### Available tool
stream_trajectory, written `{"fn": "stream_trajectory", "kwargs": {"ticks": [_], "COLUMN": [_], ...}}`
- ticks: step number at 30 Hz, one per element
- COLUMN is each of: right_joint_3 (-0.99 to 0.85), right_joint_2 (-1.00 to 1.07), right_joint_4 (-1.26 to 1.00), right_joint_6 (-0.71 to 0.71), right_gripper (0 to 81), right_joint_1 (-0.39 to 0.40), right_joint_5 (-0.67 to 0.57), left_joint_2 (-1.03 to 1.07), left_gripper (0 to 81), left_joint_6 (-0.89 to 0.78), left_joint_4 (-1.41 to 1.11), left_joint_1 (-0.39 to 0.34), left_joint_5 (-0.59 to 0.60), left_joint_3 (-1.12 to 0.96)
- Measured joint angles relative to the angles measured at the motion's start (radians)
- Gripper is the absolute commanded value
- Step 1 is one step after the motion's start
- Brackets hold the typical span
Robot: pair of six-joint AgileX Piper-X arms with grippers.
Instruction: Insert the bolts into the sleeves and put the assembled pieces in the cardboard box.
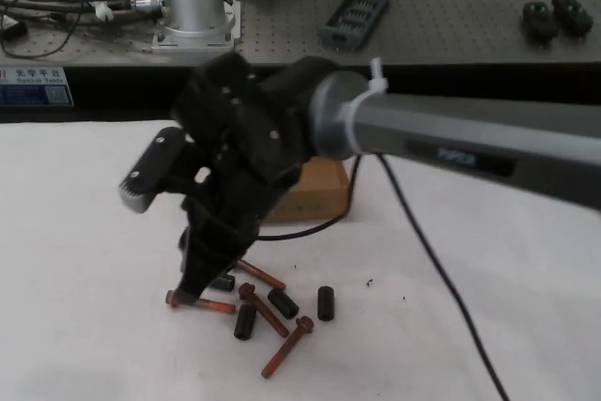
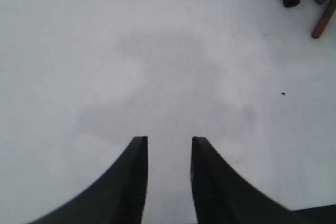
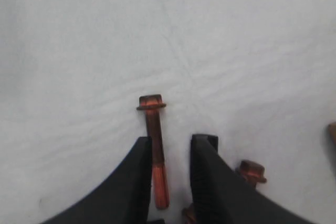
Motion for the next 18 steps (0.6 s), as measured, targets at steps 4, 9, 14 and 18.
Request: {"fn": "stream_trajectory", "kwargs": {"ticks": [4, 9, 14, 18], "right_joint_3": [-0.037, -0.046, -0.046, -0.049], "right_joint_2": [0.04, 0.072, 0.096, 0.117], "right_joint_4": [0.002, 0.011, 0.011, 0.011], "right_joint_6": [-0.006, -0.006, -0.006, -0.006], "right_gripper": [20.5, 20.5, 20.5, 20.5], "right_joint_1": [0.012, 0.013, 0.013, 0.013], "right_joint_5": [0.009, 0.01, 0.01, 0.01], "left_joint_2": [-0.02, -0.023, -0.024, -0.024], "left_gripper": [21.3, 21.3, 21.3, 21.3], "left_joint_6": [0.0, 0.0, 0.0, 0.0], "left_joint_4": [0.03, 0.043, 0.046, 0.047], "left_joint_1": [0.0, 0.0, 0.0, 0.0], "left_joint_5": [0.0, 0.0, 0.0, -0.003], "left_joint_3": [0.0, 0.0, 0.0, 0.0]}}
